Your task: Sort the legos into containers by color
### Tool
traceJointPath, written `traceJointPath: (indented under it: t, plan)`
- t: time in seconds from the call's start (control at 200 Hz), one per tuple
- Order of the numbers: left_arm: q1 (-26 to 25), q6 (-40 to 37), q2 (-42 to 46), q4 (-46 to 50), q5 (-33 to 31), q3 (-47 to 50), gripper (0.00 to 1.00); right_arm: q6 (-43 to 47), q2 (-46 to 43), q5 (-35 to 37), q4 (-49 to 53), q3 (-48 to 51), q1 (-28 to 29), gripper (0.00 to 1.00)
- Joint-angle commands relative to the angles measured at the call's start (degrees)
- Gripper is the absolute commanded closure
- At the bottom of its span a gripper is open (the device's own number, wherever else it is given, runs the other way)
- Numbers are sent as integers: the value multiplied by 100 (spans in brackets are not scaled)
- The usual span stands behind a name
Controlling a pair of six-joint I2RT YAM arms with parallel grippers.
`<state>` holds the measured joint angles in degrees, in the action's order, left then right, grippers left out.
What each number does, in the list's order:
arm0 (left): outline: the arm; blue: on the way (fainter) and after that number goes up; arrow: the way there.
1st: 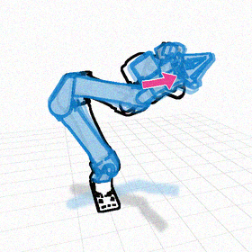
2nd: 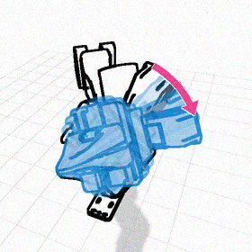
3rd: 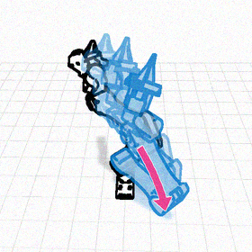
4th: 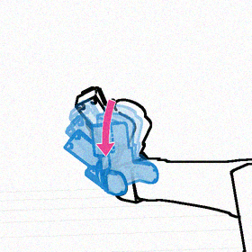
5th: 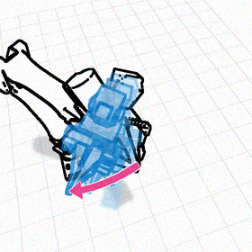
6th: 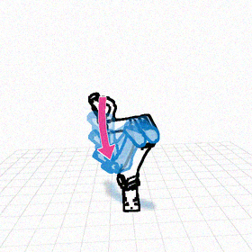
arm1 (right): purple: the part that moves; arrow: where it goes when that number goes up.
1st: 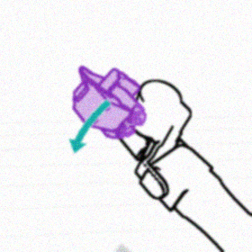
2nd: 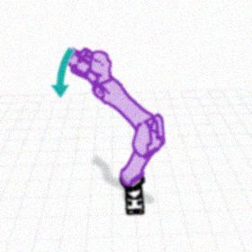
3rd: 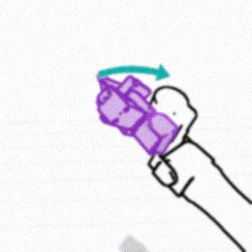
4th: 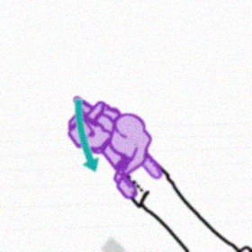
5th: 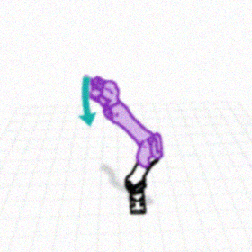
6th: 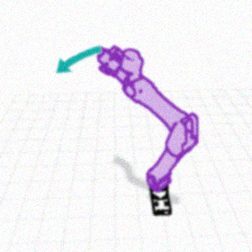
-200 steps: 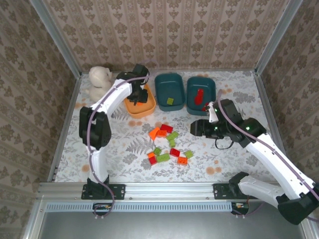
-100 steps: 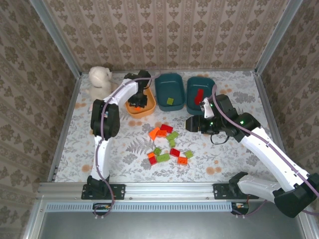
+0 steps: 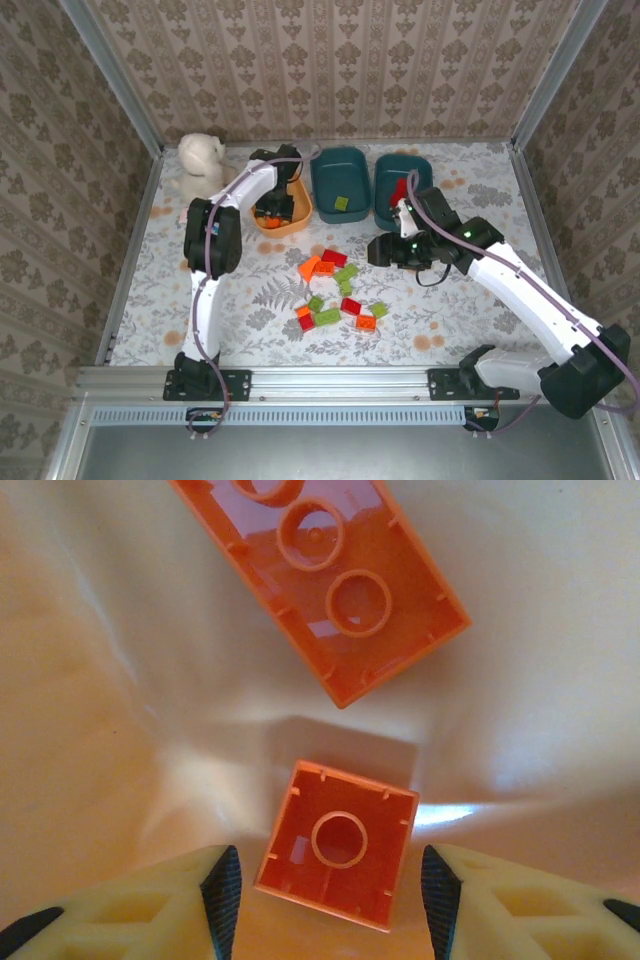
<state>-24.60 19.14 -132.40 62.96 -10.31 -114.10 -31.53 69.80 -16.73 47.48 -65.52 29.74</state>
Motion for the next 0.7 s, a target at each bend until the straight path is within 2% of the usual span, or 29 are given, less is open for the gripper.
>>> traceJointPath:
  t: [0.0,0.2,0.37,0.495,0.695]
  plan:
    - [-31,55,203,216,-14,-176,42,357,253,320,416,-331,231,37]
    - [-91,301,793,189,-26,-241,29,762,860,652,395,-639,1146,38]
    - [-65,817,1810,-63,121,232,22,999,1738,760,151,-943,1941,39]
    - [168,1382,2974,-530,359,1339,21,1498,2204,721,-219,-967,2289,38]
    - [649,2019,5110,-1262,1022,3435,20,2366,2951,822,-443,-831,2344,37]
